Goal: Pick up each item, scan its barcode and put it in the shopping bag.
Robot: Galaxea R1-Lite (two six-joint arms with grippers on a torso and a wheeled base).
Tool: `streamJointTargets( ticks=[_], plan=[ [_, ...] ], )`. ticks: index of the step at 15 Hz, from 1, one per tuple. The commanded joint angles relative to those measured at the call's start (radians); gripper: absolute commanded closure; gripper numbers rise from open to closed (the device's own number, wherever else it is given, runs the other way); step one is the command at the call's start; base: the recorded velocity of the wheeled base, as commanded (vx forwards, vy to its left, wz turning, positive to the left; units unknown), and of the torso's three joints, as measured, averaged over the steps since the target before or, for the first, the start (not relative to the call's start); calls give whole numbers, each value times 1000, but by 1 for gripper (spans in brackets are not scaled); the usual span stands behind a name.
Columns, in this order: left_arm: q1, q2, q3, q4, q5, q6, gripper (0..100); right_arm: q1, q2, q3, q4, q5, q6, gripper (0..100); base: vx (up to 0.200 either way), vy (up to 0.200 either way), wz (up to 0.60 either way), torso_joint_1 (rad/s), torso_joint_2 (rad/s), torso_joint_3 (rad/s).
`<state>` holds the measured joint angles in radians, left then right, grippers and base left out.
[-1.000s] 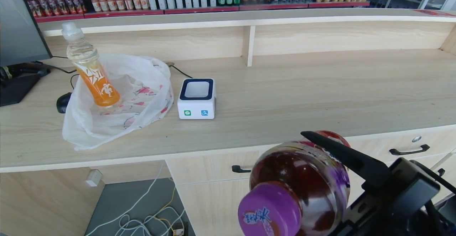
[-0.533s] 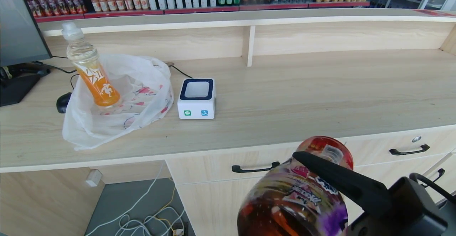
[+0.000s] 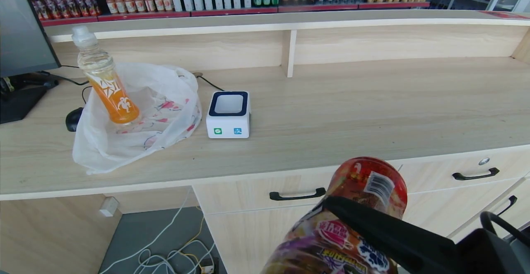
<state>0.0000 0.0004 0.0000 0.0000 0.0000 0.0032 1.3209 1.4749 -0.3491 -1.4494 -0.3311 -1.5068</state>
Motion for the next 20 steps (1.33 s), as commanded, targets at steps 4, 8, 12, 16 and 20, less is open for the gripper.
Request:
streamJointTargets(
  ticks=[4, 8, 12, 16, 20],
  plan=[
    [0, 0, 0, 2, 0, 0, 0, 37, 81, -76, -29, -5, -18, 100, 0, 0, 0, 0, 0, 0],
    [0, 0, 0, 0, 0, 0, 0, 37, 93, -80, -55, -8, -20, 100, 0, 0, 0, 0, 0, 0],
    [0, 1, 0, 0, 0, 0, 0, 37, 93, -80, -54, -23, -21, 100, 0, 0, 0, 0, 0, 0],
    [0, 1, 0, 0, 0, 0, 0, 58, 104, -70, -57, -46, -12, 100, 0, 0, 0, 0, 0, 0],
    [0, 1, 0, 0, 0, 0, 0, 67, 127, -63, -117, -69, 14, 100, 0, 0, 0, 0, 0, 0]
  ],
)
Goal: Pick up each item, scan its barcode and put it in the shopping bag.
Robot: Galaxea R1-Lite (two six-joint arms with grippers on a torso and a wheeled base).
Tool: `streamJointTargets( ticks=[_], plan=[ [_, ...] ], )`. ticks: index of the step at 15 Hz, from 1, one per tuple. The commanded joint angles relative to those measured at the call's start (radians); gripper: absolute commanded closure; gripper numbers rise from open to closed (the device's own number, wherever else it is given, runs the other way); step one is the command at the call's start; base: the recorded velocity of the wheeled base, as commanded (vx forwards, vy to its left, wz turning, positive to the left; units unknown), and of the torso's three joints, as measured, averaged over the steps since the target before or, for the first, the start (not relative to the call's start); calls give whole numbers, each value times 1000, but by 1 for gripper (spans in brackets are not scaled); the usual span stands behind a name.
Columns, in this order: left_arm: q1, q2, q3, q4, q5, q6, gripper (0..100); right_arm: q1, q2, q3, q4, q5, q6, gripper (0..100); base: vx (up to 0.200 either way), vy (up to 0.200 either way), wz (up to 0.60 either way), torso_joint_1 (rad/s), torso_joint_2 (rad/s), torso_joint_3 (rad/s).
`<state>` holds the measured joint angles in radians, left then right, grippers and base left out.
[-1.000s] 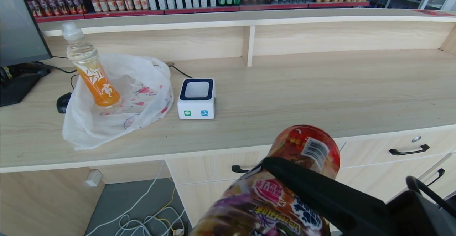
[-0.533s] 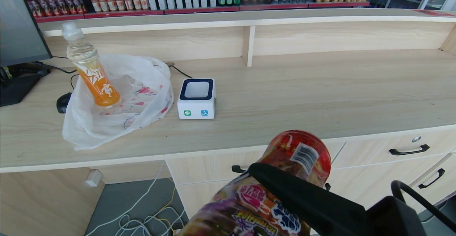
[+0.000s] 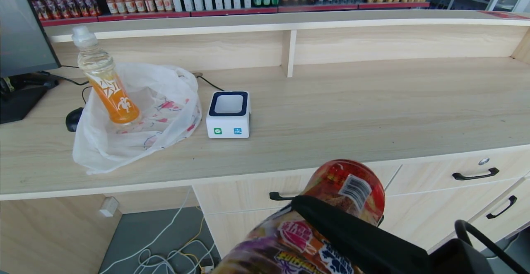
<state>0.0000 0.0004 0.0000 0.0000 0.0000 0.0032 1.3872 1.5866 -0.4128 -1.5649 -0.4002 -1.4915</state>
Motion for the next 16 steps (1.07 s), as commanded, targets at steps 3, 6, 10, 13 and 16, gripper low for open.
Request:
streamJointTargets(
  ticks=[3, 6, 10, 13, 16],
  plan=[
    [0, 1, 0, 2, 0, 0, 0, 3, 52, -78, -6, -32, 88, 100, 0, 0, 0, 0, 0, 0],
    [0, 1, 0, 2, 0, 0, 0, -11, 66, -113, -6, -75, 238, 100, 0, 0, 0, 0, 0, 0],
    [0, 1, 0, 0, 0, 0, 0, -39, 69, -123, -6, -229, 536, 100, 0, 0, 0, 0, 0, 0],
    [0, 1, 0, 0, 0, 0, 0, -45, 81, -153, -6, -295, 697, 100, 0, 0, 0, 0, 0, 0],
    [0, 0, 0, 0, 0, 1, 0, -85, 92, -185, -6, -350, 935, 100, 0, 0, 0, 0, 0, 0]
  ],
)
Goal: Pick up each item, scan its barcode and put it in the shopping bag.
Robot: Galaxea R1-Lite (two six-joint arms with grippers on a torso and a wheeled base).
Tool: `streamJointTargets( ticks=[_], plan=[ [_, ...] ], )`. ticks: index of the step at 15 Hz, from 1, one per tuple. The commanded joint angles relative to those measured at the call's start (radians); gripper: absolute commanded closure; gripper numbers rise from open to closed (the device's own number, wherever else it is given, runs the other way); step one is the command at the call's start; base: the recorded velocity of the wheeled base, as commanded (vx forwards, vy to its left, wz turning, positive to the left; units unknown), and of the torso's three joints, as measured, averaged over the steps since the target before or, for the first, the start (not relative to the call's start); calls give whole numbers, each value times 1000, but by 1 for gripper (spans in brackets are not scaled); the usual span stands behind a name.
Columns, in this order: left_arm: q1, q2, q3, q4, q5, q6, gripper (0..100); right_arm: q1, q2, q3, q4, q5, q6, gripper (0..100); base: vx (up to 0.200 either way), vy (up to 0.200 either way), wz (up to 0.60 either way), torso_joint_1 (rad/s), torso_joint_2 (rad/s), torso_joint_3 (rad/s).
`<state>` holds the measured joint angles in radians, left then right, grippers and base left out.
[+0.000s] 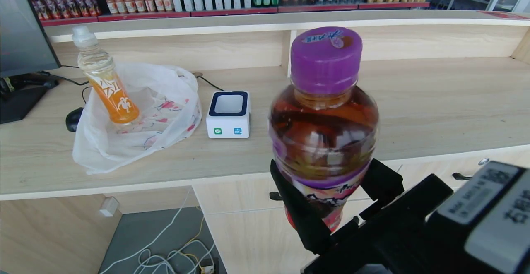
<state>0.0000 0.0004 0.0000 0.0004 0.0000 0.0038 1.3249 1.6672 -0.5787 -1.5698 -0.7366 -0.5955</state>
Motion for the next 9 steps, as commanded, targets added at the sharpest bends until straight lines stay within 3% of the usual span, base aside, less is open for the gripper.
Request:
streamJointTargets(
  ticks=[1, 4, 7, 9],
  plan=[
    [0, 1, 0, 0, 0, 1, 0, -49, 19, -58, -1, -41, 114, 100, 0, 0, 0, 0, 0, 0],
    [0, 1, 0, 0, 0, 1, 0, -247, 16, -150, -1, 0, 232, 100, 0, 0, 0, 0, 0, 0],
    [0, 1, 0, 0, 0, 1, 0, -415, 16, -151, 4, 40, 392, 100, 0, 0, 0, 0, 0, 0],
    [0, 1, 0, 0, 0, 1, 0, -518, 14, -139, 54, 166, 465, 100, 0, 0, 0, 0, 0, 0]
  ],
)
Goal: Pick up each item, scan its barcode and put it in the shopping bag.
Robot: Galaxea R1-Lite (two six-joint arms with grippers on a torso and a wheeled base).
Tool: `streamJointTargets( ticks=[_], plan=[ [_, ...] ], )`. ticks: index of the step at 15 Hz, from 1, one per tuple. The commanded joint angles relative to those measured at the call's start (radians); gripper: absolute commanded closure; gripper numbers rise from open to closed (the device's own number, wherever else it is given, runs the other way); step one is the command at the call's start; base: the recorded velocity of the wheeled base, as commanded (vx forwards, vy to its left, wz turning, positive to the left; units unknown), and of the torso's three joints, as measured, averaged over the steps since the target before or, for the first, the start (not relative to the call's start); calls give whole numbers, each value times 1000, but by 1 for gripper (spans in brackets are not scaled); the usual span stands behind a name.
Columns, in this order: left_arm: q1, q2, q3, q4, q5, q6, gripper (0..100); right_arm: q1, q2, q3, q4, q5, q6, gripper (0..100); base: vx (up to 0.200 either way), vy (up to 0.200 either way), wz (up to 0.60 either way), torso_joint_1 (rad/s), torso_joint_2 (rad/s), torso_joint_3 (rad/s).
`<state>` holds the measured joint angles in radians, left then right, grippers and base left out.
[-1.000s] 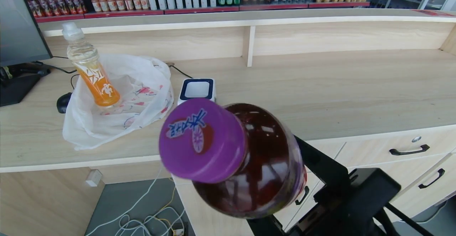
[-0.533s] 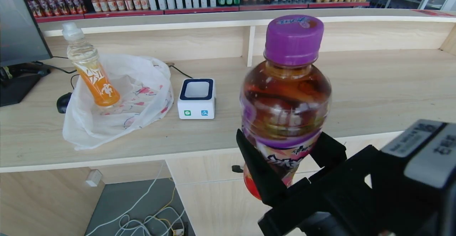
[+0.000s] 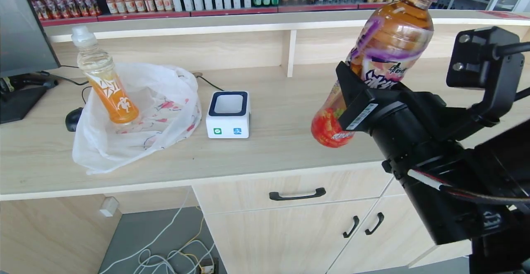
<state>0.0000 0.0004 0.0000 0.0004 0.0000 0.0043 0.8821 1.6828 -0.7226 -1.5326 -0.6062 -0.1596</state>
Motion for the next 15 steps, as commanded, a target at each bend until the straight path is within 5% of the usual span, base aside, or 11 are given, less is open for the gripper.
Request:
streamJointTargets(
  ticks=[1, 4, 9, 15],
  plan=[
    [0, 1, 0, 1, 0, 0, 0, -126, 6, 0, 25, 137, 38, 100, 0, 0, 0, 0, 0, 0],
    [0, 1, 0, 1, 0, -1, 0, -264, 71, -21, 48, 439, 41, 100, 0, 0, 0, 0, 0, 0],
    [0, 0, 0, 0, 0, -1, 0, -292, 83, -48, 20, 448, 49, 100, 0, 0, 0, 0, 0, 0],
    [0, 0, 0, 0, 0, -3, 0, -296, 77, -57, 20, 447, 78, 100, 0, 200, 0, 4, 2, 2]
  ],
)
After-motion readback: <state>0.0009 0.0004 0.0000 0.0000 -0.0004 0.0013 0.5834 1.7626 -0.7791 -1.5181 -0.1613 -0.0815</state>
